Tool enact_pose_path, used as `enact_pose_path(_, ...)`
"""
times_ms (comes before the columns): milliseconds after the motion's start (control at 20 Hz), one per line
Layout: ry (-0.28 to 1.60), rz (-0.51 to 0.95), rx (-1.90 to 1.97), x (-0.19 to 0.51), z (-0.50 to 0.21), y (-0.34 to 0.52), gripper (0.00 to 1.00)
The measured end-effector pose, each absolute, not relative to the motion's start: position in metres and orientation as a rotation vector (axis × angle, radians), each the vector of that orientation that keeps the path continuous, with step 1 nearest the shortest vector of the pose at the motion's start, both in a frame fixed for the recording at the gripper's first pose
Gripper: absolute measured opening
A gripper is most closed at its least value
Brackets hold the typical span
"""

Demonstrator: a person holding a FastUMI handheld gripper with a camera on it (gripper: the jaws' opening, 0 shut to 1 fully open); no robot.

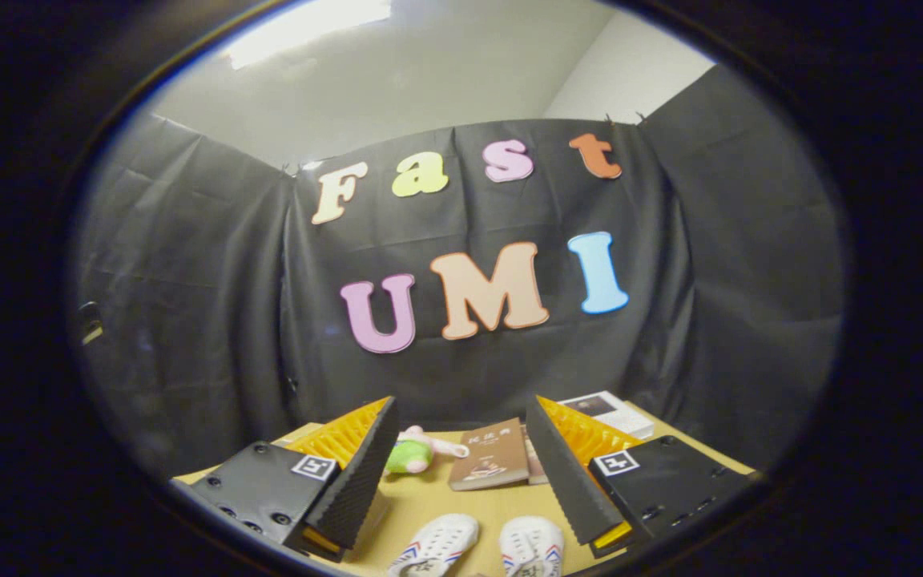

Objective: Open the storage box then place both shoes into the box .Put the left shoe in first, then the right shoe, with the right side of both shoes facing outward in a uniform manner.

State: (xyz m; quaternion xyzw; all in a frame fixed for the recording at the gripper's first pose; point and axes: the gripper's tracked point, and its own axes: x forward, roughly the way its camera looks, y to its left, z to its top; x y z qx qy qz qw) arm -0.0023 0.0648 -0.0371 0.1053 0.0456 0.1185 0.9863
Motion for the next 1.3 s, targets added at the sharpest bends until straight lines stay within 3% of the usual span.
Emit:
enact_pose_path(700, 0.674, 0.475, 1.002, -0.048, -0.168, 0.182, 1.00)
enact_pose_path(1300, 1.005, 0.535, 1.465, -0.086, -0.230, 0.242, 1.00)
